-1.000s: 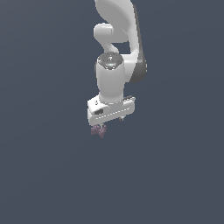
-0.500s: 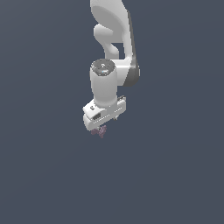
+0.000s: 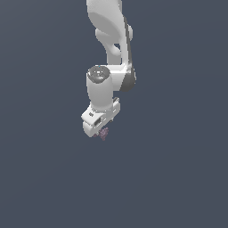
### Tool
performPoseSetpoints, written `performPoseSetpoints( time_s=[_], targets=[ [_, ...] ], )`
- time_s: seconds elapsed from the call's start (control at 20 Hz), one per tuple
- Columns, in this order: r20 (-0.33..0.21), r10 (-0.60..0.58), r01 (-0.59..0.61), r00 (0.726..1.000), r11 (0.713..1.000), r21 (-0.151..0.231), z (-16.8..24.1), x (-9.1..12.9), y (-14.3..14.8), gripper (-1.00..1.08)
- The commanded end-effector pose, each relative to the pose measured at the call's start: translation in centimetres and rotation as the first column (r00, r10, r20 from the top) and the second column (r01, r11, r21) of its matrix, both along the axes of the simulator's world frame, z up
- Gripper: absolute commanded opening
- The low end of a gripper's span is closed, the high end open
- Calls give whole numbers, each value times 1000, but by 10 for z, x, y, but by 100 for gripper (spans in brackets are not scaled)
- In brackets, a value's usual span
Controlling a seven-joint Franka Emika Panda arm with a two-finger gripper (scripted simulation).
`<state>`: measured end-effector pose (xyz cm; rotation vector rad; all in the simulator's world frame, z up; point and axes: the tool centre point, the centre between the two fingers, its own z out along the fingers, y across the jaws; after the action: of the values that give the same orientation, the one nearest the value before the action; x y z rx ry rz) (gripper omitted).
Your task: Pick up the object and move it to a goal position.
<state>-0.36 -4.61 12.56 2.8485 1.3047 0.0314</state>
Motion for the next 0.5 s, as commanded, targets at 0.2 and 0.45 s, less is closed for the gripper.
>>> performPoseSetpoints(
  time_s=[0.2, 0.45],
  targets=[
    [-10, 157, -157, 988, 988, -3, -13, -7, -14, 100],
    [-16, 251, -251, 968, 968, -3, -21, -11, -22, 100]
  ],
)
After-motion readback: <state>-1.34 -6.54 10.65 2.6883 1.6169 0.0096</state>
